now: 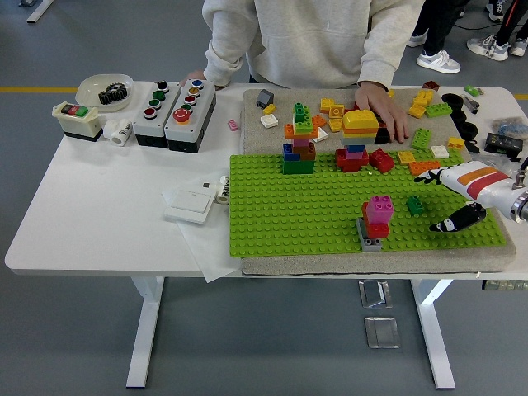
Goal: Pick up the brick,pile it on top of brick,press brick,pick up the brick,pile it on top of brick,press brick
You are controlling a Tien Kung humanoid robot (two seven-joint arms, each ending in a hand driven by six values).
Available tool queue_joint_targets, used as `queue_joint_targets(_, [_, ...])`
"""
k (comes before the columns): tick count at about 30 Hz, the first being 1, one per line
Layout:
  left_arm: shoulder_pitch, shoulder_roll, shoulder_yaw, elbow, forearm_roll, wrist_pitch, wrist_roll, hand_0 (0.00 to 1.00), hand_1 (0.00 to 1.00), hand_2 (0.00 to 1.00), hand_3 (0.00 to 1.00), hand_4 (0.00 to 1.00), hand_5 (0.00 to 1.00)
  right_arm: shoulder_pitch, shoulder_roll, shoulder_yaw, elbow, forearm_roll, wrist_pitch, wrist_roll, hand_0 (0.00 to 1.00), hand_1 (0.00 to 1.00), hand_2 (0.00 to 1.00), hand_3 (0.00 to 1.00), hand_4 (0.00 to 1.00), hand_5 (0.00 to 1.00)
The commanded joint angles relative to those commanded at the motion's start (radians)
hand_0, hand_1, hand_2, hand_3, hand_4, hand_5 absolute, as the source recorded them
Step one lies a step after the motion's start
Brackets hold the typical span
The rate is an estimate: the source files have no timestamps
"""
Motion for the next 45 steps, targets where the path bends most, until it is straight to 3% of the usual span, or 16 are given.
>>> queue_joint_targets(10, [-0.009,0.003,0.014,0.000,-0.015,0.001,-0.001,0.792,0.699,0.591,0.533,0.523,0.509,0.072,0.043,-0.058,-0.058,-0.002,0.050,-0.007,0.673,0.697,0.770,0.813,0.942,0.295])
queue_joint_targets(27, [-0.010,0.005,0.027,0.000,-0.026,0.001,-0.001,0.795,0.696,0.591,0.533,0.523,0.509,0.111,0.080,-0.106,-0.109,0.084,0.124,-0.025,0.668,0.684,0.749,0.772,0.932,0.295])
queue_joint_targets(45, [-0.010,0.005,0.037,0.000,-0.031,0.002,-0.003,0.795,0.694,0.590,0.533,0.523,0.509,0.121,0.104,-0.103,-0.144,0.121,0.135,-0.034,0.659,0.676,0.737,0.744,0.919,0.317])
